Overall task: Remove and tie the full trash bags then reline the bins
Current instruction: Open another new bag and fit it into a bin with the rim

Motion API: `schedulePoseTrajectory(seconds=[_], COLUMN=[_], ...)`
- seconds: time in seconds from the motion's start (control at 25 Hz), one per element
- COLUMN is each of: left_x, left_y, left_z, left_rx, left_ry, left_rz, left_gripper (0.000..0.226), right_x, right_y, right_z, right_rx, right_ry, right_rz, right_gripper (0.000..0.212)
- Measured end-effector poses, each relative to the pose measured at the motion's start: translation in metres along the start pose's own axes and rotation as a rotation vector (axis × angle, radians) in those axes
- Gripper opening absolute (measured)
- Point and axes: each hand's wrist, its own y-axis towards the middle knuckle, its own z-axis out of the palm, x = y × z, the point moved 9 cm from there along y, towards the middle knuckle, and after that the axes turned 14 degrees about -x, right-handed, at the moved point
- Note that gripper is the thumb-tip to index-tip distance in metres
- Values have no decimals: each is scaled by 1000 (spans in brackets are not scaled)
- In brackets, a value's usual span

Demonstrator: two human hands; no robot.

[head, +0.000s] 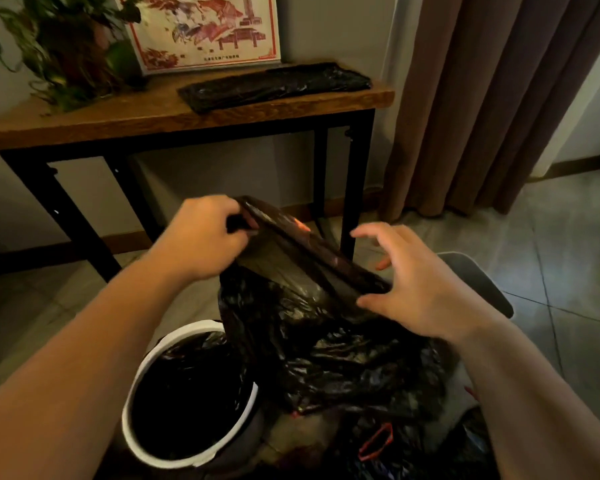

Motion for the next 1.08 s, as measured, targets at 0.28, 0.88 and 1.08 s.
schedulePoseTrajectory(seconds=[0.28, 0.88, 1.08], left_x=[37, 34, 29], left_y=[-1, -32, -59], left_z=[-50, -81, -36], left_rx=[106, -99, 82], left_ry=[-85, 141, 230], left_rz=[-176, -66, 7], left_gripper=[38, 24, 36], right_x=[3, 46, 43], right_y=[6, 7, 5], right_z=[-39, -36, -1], right_rx=[-271, -366, -93], right_ry=[83, -224, -278], right_rz=[-86, -147, -171], right_gripper=[50, 18, 35])
